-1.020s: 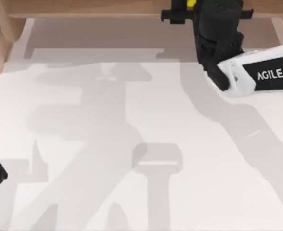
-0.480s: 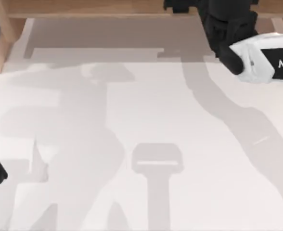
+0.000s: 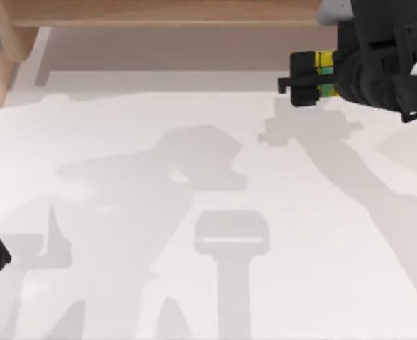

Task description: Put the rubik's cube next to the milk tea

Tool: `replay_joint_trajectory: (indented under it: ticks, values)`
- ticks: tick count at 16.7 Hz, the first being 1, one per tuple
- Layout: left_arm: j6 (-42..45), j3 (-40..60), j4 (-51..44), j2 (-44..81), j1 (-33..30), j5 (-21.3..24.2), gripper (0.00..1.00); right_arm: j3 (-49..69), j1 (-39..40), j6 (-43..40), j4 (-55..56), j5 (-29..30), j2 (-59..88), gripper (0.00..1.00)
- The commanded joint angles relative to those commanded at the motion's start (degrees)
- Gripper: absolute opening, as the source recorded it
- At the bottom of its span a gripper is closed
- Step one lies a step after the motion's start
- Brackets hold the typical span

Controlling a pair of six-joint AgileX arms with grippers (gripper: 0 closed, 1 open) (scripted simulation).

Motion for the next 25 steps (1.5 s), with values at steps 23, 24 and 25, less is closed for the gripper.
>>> replay_joint_trajectory:
  ticks: [23, 24, 25]
  values:
    - [0.0, 0.0, 0.0, 0.0, 0.0, 0.0, 1.00, -28.2, 1.2, 12.4, -55.1, -10.6, -37.9, 0.00]
    - [0.0, 0.0, 0.0, 0.0, 0.0, 0.0, 1.00, -27.4, 1.2, 12.4, -53.8, -11.3, -37.8, 0.00]
    - [0.0, 0.0, 0.0, 0.0, 0.0, 0.0, 1.00, -26.5, 1.2, 12.3, -52.4, -12.1, -37.7, 0.00]
